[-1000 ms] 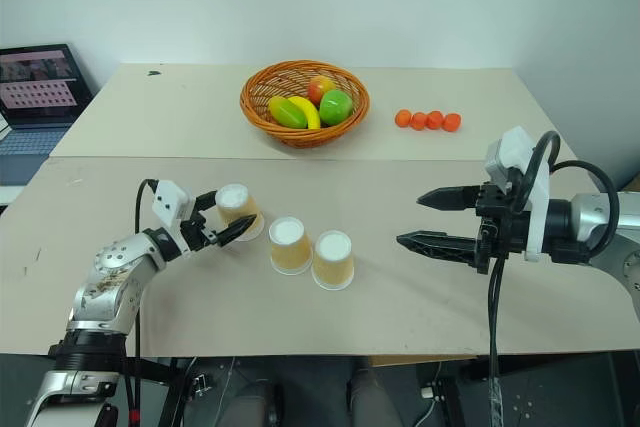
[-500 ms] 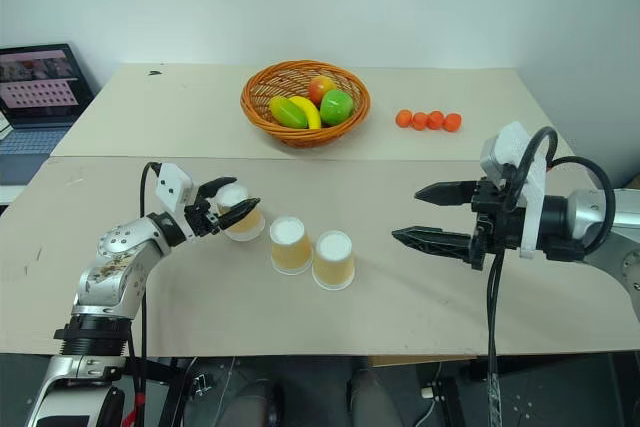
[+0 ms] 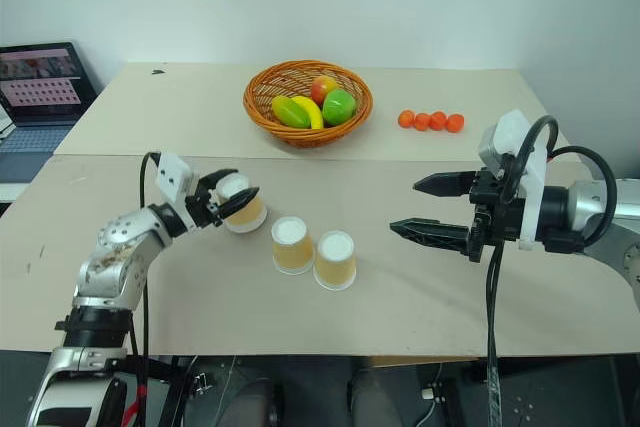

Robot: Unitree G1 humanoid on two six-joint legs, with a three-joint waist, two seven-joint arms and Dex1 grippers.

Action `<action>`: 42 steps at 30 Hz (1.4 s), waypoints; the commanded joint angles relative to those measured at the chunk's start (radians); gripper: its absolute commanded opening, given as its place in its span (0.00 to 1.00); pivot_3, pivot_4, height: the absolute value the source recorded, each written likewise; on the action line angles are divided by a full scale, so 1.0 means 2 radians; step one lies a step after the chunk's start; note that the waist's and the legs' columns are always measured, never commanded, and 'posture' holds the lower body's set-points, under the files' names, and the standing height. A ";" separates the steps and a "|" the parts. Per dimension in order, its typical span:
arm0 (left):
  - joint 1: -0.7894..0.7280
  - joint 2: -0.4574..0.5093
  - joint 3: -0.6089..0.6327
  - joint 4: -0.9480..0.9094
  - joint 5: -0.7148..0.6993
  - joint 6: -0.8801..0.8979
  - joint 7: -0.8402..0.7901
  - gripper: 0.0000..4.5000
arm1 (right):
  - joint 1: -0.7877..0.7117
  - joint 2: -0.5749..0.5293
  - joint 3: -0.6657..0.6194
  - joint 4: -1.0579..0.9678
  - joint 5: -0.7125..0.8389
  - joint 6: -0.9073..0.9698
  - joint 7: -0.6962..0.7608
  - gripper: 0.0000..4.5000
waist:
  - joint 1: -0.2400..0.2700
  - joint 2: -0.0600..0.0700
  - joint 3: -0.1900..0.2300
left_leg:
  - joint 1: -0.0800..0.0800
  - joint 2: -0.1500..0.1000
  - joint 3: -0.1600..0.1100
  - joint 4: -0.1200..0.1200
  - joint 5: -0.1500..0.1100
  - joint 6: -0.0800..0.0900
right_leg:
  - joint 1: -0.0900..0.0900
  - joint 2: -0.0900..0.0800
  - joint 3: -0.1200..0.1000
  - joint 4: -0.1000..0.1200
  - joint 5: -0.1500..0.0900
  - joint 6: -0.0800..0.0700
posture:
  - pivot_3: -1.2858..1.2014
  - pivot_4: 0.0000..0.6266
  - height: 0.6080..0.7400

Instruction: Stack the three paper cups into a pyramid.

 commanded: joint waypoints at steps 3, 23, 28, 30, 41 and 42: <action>-0.068 0.019 -0.003 -0.062 -0.062 0.077 -0.040 0.60 | 0.032 -0.016 -0.039 -0.037 0.028 0.010 0.000 1.00 | 0.002 0.000 0.000 | 0.000 0.000 0.000 0.000 0.000 0.000 | 0.000 0.000 0.000 0.000 0.000 0.000 | 0.52 0.24 0.95; -0.201 0.026 -0.092 -0.048 -0.114 0.160 -0.208 0.60 | 0.143 -0.004 -0.122 -0.094 0.055 0.016 -0.077 1.00 | 0.005 0.000 0.000 | 0.000 0.000 0.000 0.000 0.000 0.000 | 0.000 0.000 0.000 -0.001 -0.001 0.002 | 0.52 0.24 0.95; -0.205 -0.001 -0.103 -0.054 -0.118 0.167 -0.214 0.60 | 0.163 -0.002 -0.142 -0.108 0.071 0.018 -0.101 1.00 | 0.007 0.000 0.000 | 0.000 0.000 0.000 0.000 0.000 0.000 | 0.000 0.000 0.000 0.000 -0.001 0.002 | 0.52 0.24 0.95; -0.203 -0.001 -0.106 -0.053 -0.112 0.162 -0.218 0.60 | 0.170 -0.002 -0.149 -0.112 0.075 0.018 -0.107 1.00 | 0.006 0.000 0.000 | 0.000 0.000 0.000 0.000 0.000 0.000 | 0.000 0.000 0.000 0.000 -0.001 0.003 | 0.52 0.24 0.95; -0.164 0.018 -0.140 -0.055 -0.062 0.115 -0.239 0.60 | 0.178 -0.007 -0.171 -0.113 0.099 0.013 -0.149 1.00 | 0.006 0.000 0.000 | 0.000 0.000 0.000 0.000 0.000 0.000 | 0.000 0.000 0.000 0.000 -0.001 0.002 | 0.52 0.24 0.95; -0.161 0.018 -0.143 -0.054 -0.056 0.108 -0.238 0.60 | 0.177 -0.008 -0.170 -0.112 0.100 0.013 -0.151 1.00 | 0.006 0.000 0.000 | 0.000 0.000 0.000 0.000 0.000 0.000 | 0.000 0.000 0.000 0.000 -0.001 0.002 | 0.52 0.24 0.95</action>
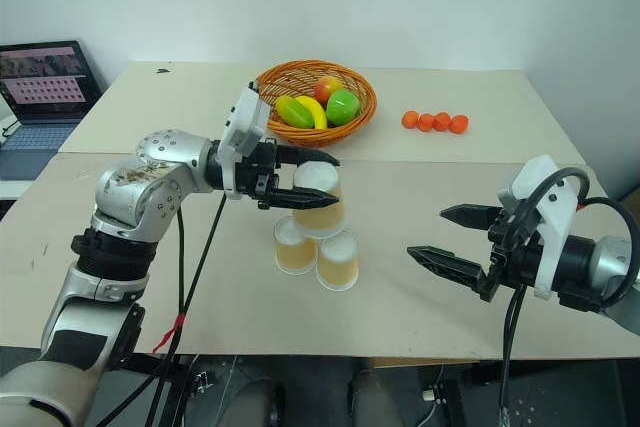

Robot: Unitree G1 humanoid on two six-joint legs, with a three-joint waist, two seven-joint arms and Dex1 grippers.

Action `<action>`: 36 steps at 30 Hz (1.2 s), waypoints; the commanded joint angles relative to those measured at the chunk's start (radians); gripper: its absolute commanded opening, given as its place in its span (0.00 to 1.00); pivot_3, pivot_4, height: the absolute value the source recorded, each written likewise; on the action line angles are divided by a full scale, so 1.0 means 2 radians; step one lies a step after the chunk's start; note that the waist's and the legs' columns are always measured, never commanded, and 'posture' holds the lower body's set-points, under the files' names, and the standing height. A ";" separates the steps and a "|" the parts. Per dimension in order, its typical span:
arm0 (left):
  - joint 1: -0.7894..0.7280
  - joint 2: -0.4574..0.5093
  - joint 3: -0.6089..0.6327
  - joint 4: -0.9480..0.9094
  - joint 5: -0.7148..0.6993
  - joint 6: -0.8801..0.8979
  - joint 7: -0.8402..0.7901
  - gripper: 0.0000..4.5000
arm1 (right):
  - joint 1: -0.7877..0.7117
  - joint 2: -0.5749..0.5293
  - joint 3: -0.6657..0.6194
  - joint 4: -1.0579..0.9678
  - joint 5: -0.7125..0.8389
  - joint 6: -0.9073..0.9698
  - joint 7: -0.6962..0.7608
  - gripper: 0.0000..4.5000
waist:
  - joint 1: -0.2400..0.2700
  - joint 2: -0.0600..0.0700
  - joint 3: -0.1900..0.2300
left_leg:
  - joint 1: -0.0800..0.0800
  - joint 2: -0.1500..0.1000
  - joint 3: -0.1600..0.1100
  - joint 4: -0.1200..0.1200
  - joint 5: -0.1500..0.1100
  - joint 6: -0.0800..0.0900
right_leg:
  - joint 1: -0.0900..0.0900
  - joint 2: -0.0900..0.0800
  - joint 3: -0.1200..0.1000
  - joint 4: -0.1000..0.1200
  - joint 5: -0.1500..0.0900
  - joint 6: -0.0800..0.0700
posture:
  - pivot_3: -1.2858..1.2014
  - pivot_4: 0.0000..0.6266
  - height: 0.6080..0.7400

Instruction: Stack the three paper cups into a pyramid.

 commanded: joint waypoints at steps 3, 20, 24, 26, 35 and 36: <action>0.011 -0.002 -0.006 -0.008 0.022 -0.031 0.008 0.60 | -0.013 -0.010 -0.019 -0.002 0.017 -0.007 -0.014 1.00 | 0.002 0.000 0.000 | 0.000 0.000 0.000 0.000 0.000 0.000 | 0.000 0.000 0.000 0.000 0.000 0.000 | 0.52 0.24 0.95; 0.020 -0.015 0.000 -0.019 0.007 -0.012 0.018 0.81 | -0.022 -0.021 -0.014 0.005 0.027 -0.009 -0.023 1.00 | 0.002 0.000 0.000 | 0.000 0.000 0.000 0.000 0.000 0.000 | 0.001 0.000 0.000 0.000 0.000 0.000 | 0.52 0.24 0.95; 0.016 -0.017 0.003 -0.019 -0.005 0.003 0.014 0.99 | -0.022 -0.022 -0.012 0.006 0.024 -0.010 -0.024 1.00 | 0.002 0.000 0.000 | 0.000 0.000 0.000 0.000 0.000 0.000 | 0.001 0.000 0.000 0.000 0.000 0.000 | 0.52 0.24 0.95; 0.015 -0.015 0.003 -0.020 -0.007 0.005 0.014 0.99 | -0.022 -0.022 -0.009 0.007 0.022 -0.010 -0.024 1.00 | 0.002 0.000 0.000 | 0.000 0.000 0.000 0.000 0.000 0.000 | 0.001 0.000 0.000 0.000 0.000 0.000 | 0.52 0.24 0.95; -0.002 -0.020 0.017 -0.029 -0.024 0.023 0.025 0.99 | -0.021 -0.024 -0.008 0.010 0.017 -0.010 -0.020 1.00 | 0.002 0.000 0.000 | 0.000 0.000 0.000 0.000 0.000 0.000 | 0.001 0.000 0.000 0.000 0.000 0.000 | 0.52 0.24 0.95; -0.001 -0.019 0.016 -0.027 -0.022 0.021 0.023 0.99 | -0.021 -0.025 -0.007 0.011 0.014 -0.010 -0.018 1.00 | 0.002 0.000 0.000 | 0.000 0.000 0.000 0.000 0.000 0.000 | 0.001 0.000 0.000 0.000 0.000 0.000 | 0.52 0.24 0.95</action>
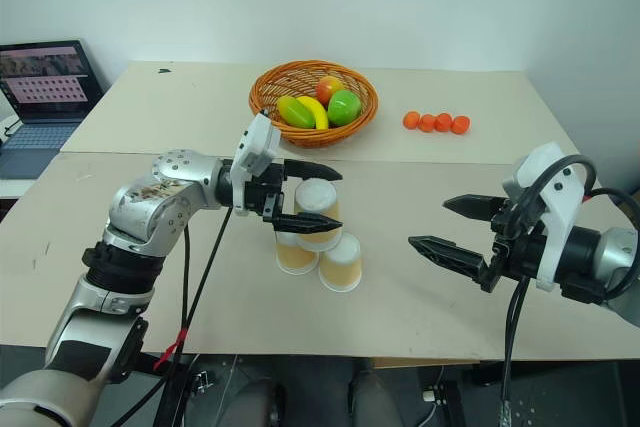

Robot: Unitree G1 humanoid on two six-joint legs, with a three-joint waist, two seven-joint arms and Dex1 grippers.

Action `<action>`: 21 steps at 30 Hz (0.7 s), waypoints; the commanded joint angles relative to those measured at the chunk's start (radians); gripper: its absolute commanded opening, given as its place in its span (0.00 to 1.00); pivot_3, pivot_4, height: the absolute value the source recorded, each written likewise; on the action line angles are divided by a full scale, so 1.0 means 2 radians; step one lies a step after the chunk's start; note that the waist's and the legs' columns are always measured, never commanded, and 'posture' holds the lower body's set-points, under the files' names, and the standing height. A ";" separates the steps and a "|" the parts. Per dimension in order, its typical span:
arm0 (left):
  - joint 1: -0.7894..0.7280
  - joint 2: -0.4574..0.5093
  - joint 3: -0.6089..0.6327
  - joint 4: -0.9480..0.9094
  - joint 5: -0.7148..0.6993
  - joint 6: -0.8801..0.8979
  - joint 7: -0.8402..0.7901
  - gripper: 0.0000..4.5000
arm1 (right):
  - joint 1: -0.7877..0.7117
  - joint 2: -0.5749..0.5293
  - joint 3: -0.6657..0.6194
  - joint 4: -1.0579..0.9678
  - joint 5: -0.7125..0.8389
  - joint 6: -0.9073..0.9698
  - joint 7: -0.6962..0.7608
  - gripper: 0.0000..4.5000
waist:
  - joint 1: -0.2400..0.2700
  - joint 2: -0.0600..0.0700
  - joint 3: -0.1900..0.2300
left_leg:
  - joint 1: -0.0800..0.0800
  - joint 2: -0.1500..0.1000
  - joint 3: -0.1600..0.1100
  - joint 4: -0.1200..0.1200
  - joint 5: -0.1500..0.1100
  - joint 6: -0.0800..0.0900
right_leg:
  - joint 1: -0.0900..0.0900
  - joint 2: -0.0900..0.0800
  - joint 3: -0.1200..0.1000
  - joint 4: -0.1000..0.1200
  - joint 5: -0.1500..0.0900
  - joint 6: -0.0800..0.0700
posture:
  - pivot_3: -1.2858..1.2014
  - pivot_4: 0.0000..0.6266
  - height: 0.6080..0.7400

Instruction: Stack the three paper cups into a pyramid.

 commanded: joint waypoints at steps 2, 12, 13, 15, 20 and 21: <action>-0.015 0.001 0.012 -0.013 -0.007 -0.004 0.002 0.99 | -0.005 -0.010 -0.006 0.003 -0.010 -0.011 0.006 1.00 | 0.000 0.000 0.000 | 0.000 0.000 0.000 0.000 0.000 0.000 | 0.000 0.000 0.000 0.000 0.000 0.000 | 0.52 0.24 0.95; -0.062 0.009 0.104 0.041 -0.027 0.021 0.080 0.99 | -0.005 -0.013 0.006 0.015 -0.049 -0.029 0.039 1.00 | -0.002 0.000 0.000 | 0.000 0.000 0.000 0.000 0.000 0.000 | 0.000 0.000 0.000 0.000 0.000 0.000 | 0.52 0.24 0.95; -0.059 0.021 0.118 0.047 -0.023 0.011 0.083 0.99 | -0.003 -0.012 0.005 0.015 -0.055 -0.032 0.044 1.00 | -0.004 0.000 0.000 | 0.000 0.000 0.000 0.000 0.000 0.000 | 0.000 0.000 0.000 0.000 0.000 0.000 | 0.52 0.24 0.95; -0.055 0.032 0.126 0.049 -0.016 -0.002 0.084 0.99 | -0.001 -0.009 0.005 0.017 -0.062 -0.035 0.050 1.00 | -0.008 0.000 0.000 | 0.000 0.000 0.000 0.000 0.000 0.000 | 0.000 0.000 0.000 0.000 0.000 0.000 | 0.52 0.24 0.95; -0.007 0.085 0.168 0.016 -0.061 0.053 0.071 0.99 | 0.007 0.008 0.018 0.021 -0.078 -0.049 0.067 1.00 | -0.008 0.000 0.000 | 0.000 0.000 0.000 0.000 0.000 0.000 | 0.000 0.000 0.000 0.000 0.000 0.000 | 0.52 0.24 0.95; -0.002 0.090 0.167 0.013 -0.063 0.052 0.068 0.99 | 0.007 0.009 0.020 0.022 -0.081 -0.051 0.070 1.00 | -0.008 0.000 0.000 | 0.000 0.000 0.000 0.000 0.000 0.000 | 0.000 0.000 0.000 0.000 0.000 0.000 | 0.52 0.24 0.95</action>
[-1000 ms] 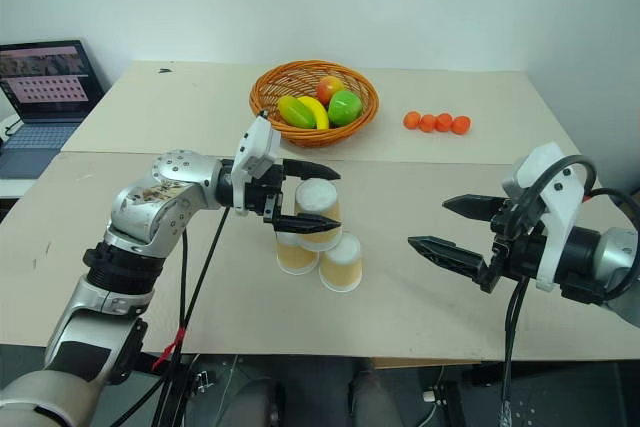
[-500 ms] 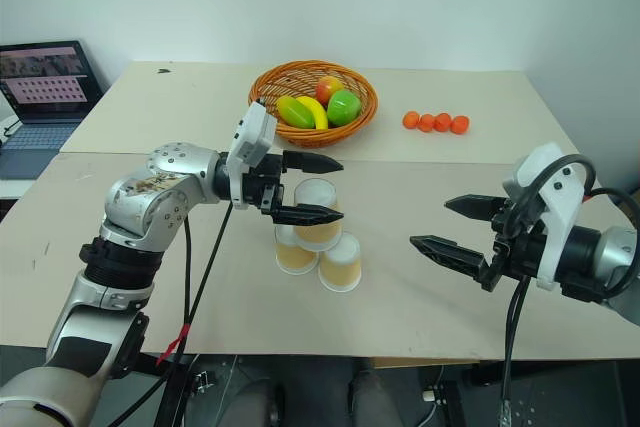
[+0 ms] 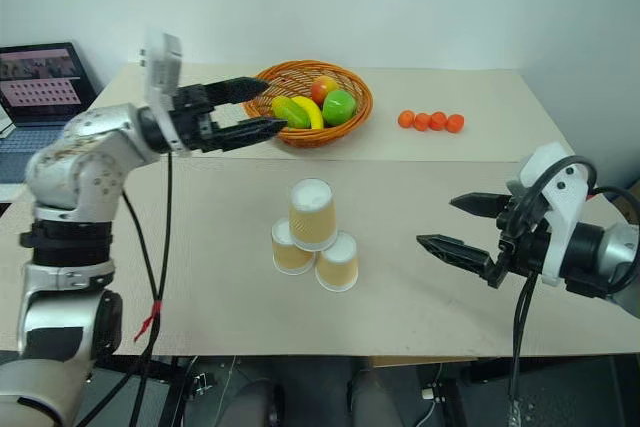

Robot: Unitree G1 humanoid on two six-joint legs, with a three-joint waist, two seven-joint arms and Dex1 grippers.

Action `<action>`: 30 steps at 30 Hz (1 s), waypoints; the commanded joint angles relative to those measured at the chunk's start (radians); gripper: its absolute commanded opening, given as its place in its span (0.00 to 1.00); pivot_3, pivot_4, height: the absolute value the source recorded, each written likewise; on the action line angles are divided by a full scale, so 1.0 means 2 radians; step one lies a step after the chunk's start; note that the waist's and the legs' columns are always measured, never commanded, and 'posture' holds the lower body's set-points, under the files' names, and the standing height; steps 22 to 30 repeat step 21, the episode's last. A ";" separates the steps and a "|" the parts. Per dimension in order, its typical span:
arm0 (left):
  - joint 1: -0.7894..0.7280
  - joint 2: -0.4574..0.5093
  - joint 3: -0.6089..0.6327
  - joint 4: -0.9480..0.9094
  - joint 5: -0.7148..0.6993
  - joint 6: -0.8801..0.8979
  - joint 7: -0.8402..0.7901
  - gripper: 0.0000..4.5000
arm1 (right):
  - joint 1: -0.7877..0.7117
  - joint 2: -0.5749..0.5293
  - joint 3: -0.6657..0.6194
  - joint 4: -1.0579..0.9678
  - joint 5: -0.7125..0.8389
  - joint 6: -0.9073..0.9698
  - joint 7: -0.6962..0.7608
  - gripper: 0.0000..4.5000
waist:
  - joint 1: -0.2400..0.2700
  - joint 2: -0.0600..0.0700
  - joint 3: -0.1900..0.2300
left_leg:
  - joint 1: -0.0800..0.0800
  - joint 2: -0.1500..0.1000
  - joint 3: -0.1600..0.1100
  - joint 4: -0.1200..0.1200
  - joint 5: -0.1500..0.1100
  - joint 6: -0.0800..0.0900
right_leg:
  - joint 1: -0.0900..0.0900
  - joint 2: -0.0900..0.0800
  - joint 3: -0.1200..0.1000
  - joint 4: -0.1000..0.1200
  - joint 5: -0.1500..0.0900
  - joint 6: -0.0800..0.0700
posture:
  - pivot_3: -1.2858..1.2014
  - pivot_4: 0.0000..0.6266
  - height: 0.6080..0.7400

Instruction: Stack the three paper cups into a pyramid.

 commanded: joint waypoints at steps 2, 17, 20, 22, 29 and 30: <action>0.042 0.028 0.007 -0.034 -0.003 -0.009 -0.019 0.99 | 0.003 0.014 0.008 -0.002 -0.013 -0.026 0.017 1.00 | 0.001 0.000 0.000 | 0.000 0.000 0.000 0.000 0.000 0.000 | 0.000 0.000 0.000 0.000 0.000 0.000 | 0.52 0.24 0.95; 0.225 0.100 -0.045 -0.106 0.082 -0.113 -0.055 0.99 | 0.098 0.052 -0.002 0.017 -0.073 -0.077 0.082 1.00 | 0.008 -0.001 0.000 | 0.003 0.000 0.000 0.000 0.000 0.000 | 0.003 0.000 0.000 0.000 0.000 0.000 | 0.52 0.24 0.95; 0.223 0.092 -0.044 -0.098 0.091 -0.134 -0.044 0.99 | 0.095 0.057 0.003 0.026 -0.085 -0.088 0.084 1.00 | 0.008 -0.001 0.000 | 0.004 0.000 0.001 0.000 0.000 0.000 | 0.004 0.000 0.000 0.000 0.000 0.000 | 0.52 0.24 0.95; 0.221 0.091 -0.045 -0.097 0.093 -0.139 -0.043 0.99 | 0.093 0.057 0.004 0.026 -0.086 -0.089 0.084 1.00 | 0.008 -0.001 0.000 | 0.004 0.000 0.000 0.000 0.000 0.000 | 0.004 0.000 0.000 -0.001 0.000 0.000 | 0.52 0.24 0.95; 0.221 0.091 -0.045 -0.097 0.093 -0.139 -0.043 0.99 | 0.093 0.057 0.004 0.026 -0.086 -0.089 0.084 1.00 | 0.008 -0.001 0.000 | 0.004 0.000 0.000 0.000 0.000 0.000 | 0.004 0.000 0.000 -0.001 0.000 0.000 | 0.52 0.24 0.95; 0.221 0.091 -0.045 -0.097 0.093 -0.139 -0.043 0.99 | 0.093 0.057 0.004 0.026 -0.086 -0.089 0.084 1.00 | 0.008 -0.001 0.000 | 0.004 0.000 0.000 0.000 0.000 0.000 | 0.004 0.000 0.000 -0.001 0.000 0.000 | 0.52 0.24 0.95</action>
